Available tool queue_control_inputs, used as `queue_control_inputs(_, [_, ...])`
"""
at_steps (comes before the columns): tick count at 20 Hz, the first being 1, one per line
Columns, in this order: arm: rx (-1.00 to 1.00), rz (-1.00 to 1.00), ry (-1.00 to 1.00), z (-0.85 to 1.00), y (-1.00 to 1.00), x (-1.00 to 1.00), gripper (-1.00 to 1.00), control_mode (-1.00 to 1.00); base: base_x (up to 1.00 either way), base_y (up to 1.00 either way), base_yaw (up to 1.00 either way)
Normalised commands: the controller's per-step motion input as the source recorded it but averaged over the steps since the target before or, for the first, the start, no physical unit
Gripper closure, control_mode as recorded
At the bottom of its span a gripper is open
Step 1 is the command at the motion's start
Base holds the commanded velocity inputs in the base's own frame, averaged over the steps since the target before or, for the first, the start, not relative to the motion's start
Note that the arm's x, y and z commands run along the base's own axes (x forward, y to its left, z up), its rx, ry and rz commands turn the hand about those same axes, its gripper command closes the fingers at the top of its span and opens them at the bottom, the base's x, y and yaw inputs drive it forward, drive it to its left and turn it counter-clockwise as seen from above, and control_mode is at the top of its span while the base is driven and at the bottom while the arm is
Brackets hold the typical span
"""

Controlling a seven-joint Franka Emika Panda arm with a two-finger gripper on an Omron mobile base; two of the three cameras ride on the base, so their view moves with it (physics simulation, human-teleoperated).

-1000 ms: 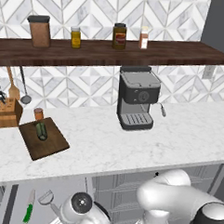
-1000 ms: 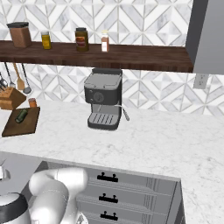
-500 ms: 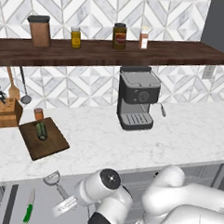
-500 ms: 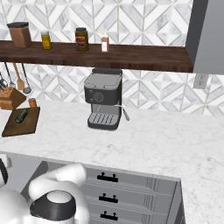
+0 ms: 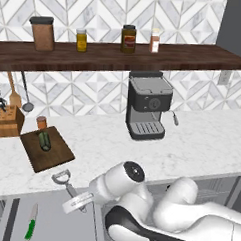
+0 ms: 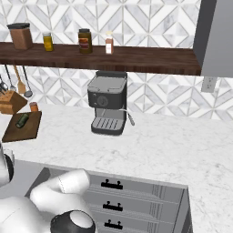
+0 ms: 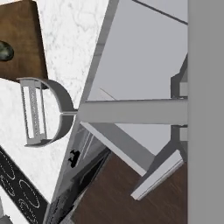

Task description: Place the appropriate cutting tool for cutting the cucumber skin on the cutting board.

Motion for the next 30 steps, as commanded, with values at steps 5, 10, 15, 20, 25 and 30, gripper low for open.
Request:
queue_control_inputs(5, [0.00,-0.08,0.23,1.00,0.00,0.48,1.00,-1.00,0.00,0.00,0.00])
queue_control_inputs(10, [-0.01,-0.08,0.05,0.26,0.00,0.30,1.00,-1.00,0.00,0.00,0.00])
queue_control_inputs(15, [0.00,-0.01,0.04,-0.07,0.01,0.86,1.00,-1.00,0.00,0.00,0.00])
queue_control_inputs(20, [0.00,-0.05,0.01,-0.15,0.09,0.88,1.00,-1.00,0.00,0.00,0.00])
queue_control_inputs(25, [0.00,0.00,0.00,0.00,0.00,0.06,1.00,-1.00,0.00,0.00,0.00])
queue_control_inputs(30, [-0.01,-0.05,0.00,-0.01,0.03,0.20,1.00,-1.00,0.00,0.00,0.00])
